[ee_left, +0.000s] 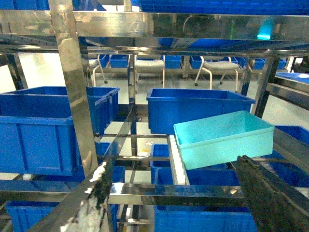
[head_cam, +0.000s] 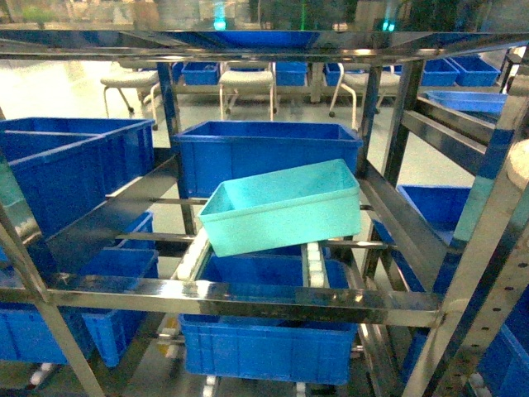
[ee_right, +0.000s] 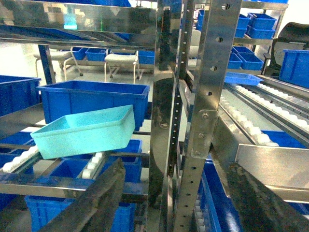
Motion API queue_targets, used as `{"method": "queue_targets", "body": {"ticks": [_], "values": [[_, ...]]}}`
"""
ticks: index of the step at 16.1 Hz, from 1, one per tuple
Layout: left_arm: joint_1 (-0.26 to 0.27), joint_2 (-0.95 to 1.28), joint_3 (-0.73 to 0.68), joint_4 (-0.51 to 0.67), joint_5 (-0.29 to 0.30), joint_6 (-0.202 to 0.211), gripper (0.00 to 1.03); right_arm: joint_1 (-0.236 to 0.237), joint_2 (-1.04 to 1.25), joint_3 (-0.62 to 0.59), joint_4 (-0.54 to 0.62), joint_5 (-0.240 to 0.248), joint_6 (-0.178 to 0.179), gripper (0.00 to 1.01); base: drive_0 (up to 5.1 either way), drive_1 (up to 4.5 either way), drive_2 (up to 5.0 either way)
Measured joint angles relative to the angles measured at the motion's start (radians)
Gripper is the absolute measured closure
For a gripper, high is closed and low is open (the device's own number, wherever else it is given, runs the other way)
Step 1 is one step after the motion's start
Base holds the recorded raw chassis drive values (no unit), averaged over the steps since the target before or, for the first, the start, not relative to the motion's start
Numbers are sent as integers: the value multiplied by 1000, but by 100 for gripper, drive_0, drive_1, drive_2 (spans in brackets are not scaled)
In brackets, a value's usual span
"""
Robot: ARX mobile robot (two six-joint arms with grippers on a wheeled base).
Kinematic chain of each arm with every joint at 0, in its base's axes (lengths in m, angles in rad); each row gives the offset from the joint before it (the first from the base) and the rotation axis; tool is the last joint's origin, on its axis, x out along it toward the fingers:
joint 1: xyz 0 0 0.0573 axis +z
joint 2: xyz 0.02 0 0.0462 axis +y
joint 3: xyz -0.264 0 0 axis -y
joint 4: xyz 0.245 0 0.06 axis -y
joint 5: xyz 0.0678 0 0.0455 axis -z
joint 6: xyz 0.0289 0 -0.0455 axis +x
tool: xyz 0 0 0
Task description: Organize blue bins on left shelf correctly
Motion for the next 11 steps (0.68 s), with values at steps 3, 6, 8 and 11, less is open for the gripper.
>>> {"method": "queue_targets", "body": {"ticks": [3, 6, 8, 11], "values": [[0, 0, 0, 0, 0, 1, 6, 0, 0, 0, 0, 0, 1, 1, 0, 0, 0], [0, 0, 0, 0, 0, 1, 5, 0, 0, 0, 0, 0, 1, 3, 0, 0, 0], [0, 0, 0, 0, 0, 1, 5, 0, 0, 0, 0, 0, 1, 3, 0, 0, 0], [0, 0, 0, 0, 0, 1, 5, 0, 0, 0, 0, 0, 1, 3, 0, 0, 0]]}}
